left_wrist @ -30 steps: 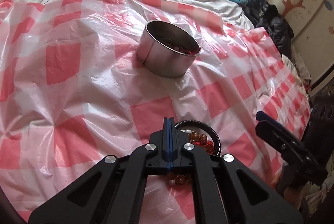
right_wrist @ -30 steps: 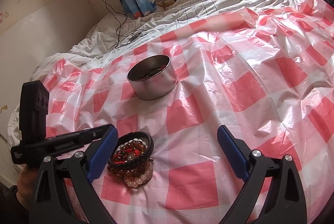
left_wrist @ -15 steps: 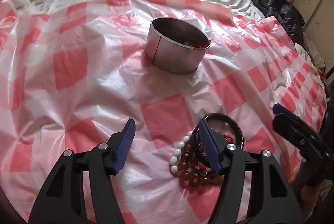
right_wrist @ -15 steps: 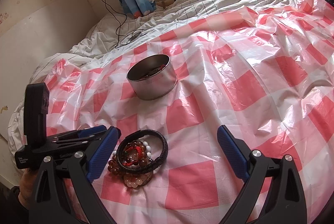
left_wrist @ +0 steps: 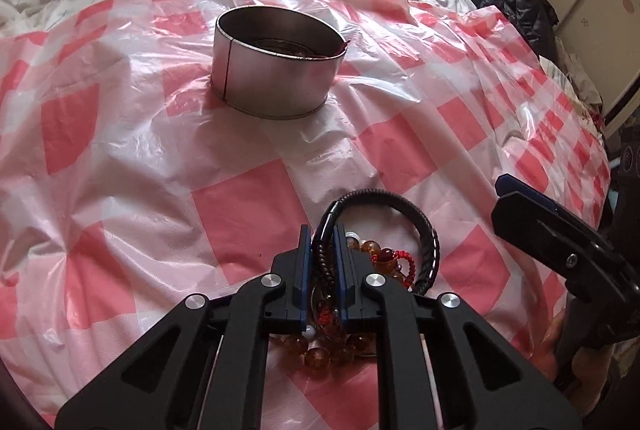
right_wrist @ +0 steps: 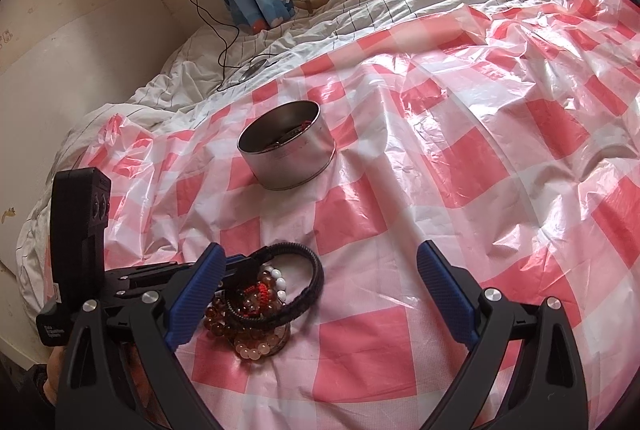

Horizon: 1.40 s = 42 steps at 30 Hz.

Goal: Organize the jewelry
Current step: 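Grasp the black cord bracelet with the left tool and lift it, then grasp the red-and-amber beaded bracelet with the right tool while the left tool holds the black bracelet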

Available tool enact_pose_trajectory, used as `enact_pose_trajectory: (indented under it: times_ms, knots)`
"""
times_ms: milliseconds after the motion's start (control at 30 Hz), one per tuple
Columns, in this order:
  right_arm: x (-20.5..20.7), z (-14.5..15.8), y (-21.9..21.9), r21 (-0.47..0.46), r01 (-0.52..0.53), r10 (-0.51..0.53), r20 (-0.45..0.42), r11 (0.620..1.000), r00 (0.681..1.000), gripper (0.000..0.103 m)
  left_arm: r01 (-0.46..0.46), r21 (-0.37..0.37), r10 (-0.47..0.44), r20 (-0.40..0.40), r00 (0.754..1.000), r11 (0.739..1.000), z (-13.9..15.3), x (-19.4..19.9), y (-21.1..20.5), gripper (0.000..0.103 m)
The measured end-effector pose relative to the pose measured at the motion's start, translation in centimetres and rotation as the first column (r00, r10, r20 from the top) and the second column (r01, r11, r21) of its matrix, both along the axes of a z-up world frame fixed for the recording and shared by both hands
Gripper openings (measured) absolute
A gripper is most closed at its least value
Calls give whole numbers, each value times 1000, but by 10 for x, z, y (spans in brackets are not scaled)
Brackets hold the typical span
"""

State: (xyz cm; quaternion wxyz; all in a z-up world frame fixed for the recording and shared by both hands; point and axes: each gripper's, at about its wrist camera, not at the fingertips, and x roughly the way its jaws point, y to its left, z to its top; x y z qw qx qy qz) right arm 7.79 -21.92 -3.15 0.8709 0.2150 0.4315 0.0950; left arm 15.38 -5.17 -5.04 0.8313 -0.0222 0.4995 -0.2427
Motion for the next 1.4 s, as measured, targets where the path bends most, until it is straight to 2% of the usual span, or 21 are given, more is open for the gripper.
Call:
enact_pose_trajectory:
  times_ms: [33, 133, 267, 367, 433, 533, 633, 733, 800, 900, 967, 1000, 1167, 1300, 1400]
  knots:
    - [0, 0, 0, 1, 0, 0, 0, 1000, 1000, 93, -7, -10, 7, 7, 1000, 1000, 2, 0, 2, 9]
    - [0, -1, -1, 7, 1, -1, 2, 1000, 1000, 93, -75, -104, 78, 21, 997, 992, 14, 4, 26, 9]
    - [0, 0, -1, 18, -16, 15, 8, 1000, 1000, 93, -204, -188, 212, 23, 977, 961, 24, 11, 67, 9]
    - [-1, 3, 5, 50, -71, 69, 33, 996, 997, 93, -290, -207, 295, -5, 955, 934, 21, 18, 91, 9]
    - [0, 4, 11, 109, -143, 138, 49, 984, 989, 93, -319, -205, 321, -25, 947, 925, 18, 20, 98, 9]
    - [4, -3, 19, 218, -239, 234, 47, 946, 971, 93, -322, -196, 321, -38, 946, 926, 17, 24, 104, 9]
    - [8, -8, 29, 230, -272, 276, 15, 934, 961, 91, -307, -190, 306, -34, 951, 933, 18, 25, 101, 9]
    - [12, -12, 43, 178, -301, 310, -26, 937, 950, 67, -298, -189, 296, -39, 955, 936, 16, 25, 98, 9]
    - [15, -16, 53, 146, -313, 325, -61, 938, 944, 59, -295, -188, 292, -40, 955, 937, 16, 25, 98, 10]
    - [16, -21, 55, 119, -303, 314, -90, 946, 945, 42, -296, -187, 294, -40, 955, 937, 16, 25, 97, 10]
    - [16, -25, 52, 118, -289, 302, -105, 950, 948, 14, -297, -187, 295, -41, 955, 936, 16, 25, 97, 10]
    - [16, -27, 51, 119, -286, 299, -113, 951, 947, 9, -298, -187, 296, -42, 954, 936, 16, 25, 96, 10]
    - [12, -22, 41, 126, -272, 283, -76, 954, 956, 6, -298, -187, 296, -40, 954, 936, 16, 25, 97, 10]
    - [5, -13, 16, 217, -209, 214, -1, 954, 977, 6, -300, -191, 299, -38, 954, 935, 17, 25, 96, 10]
    - [4, -15, 0, 269, -157, 161, 9, 950, 987, 6, -297, -188, 295, -40, 955, 936, 16, 26, 95, 10]
